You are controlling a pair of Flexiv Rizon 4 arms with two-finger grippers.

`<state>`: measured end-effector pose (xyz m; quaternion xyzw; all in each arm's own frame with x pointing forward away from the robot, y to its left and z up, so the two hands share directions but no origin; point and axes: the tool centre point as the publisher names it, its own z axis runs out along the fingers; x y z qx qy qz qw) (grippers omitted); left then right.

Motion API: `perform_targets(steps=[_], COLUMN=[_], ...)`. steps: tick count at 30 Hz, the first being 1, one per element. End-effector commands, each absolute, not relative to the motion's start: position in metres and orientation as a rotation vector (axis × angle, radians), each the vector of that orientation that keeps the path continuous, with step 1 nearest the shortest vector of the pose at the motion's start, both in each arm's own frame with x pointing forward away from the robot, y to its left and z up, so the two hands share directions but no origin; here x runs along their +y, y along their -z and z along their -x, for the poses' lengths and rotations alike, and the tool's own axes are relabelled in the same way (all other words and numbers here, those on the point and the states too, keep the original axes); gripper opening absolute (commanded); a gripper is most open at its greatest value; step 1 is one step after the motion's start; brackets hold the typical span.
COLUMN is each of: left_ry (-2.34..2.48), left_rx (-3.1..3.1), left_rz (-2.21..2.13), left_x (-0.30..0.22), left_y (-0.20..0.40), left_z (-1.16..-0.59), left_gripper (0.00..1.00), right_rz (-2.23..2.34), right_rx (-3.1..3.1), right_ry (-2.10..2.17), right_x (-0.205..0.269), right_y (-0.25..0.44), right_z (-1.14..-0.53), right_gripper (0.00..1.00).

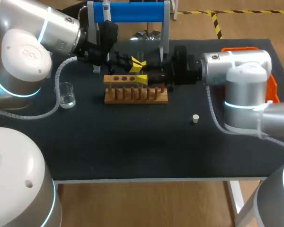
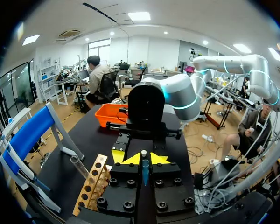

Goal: Invert the test tube, pick up the pipette, mount the tip to pipette, aspirate from beaker and dispense into the tube, eject the tip, return the pipette, and cap with the stopper.

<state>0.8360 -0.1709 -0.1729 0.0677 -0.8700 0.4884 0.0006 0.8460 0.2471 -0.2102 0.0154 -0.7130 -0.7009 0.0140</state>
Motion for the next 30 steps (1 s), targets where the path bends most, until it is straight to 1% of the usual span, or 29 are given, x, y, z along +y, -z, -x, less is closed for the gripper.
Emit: perform_targets(steps=[1, 18, 23, 28, 30], left_ry=[-1.527, -1.527, -1.527, -1.527, -1.527], left_rx=[-2.731, -2.731, -2.731, -2.731, -2.731], left_rz=[-0.211, -0.211, -0.211, -0.211, -0.211], left_x=[-0.171, -0.171, -0.171, -0.171, -0.171], left_y=[0.172, 0.172, 0.172, 0.172, 0.172], left_z=[-0.837, -0.837, -0.837, -0.837, -0.837], left_gripper=[0.0, 0.0, 0.0, 0.0, 0.0], right_rz=[-0.061, -0.079, -0.08, -0.08, -0.081], right_rx=[-2.208, -2.178, -2.174, -2.17, -2.166], right_ry=[2.175, 2.167, 2.17, 2.174, 2.176], right_x=[0.252, 0.262, 0.262, 0.262, 0.262], right_y=[0.212, 0.212, 0.211, 0.21, 0.209], right_z=[-0.851, -0.847, -0.846, -0.846, -0.845], right_gripper=[0.46, 0.44, 0.37, 0.35, 0.31])
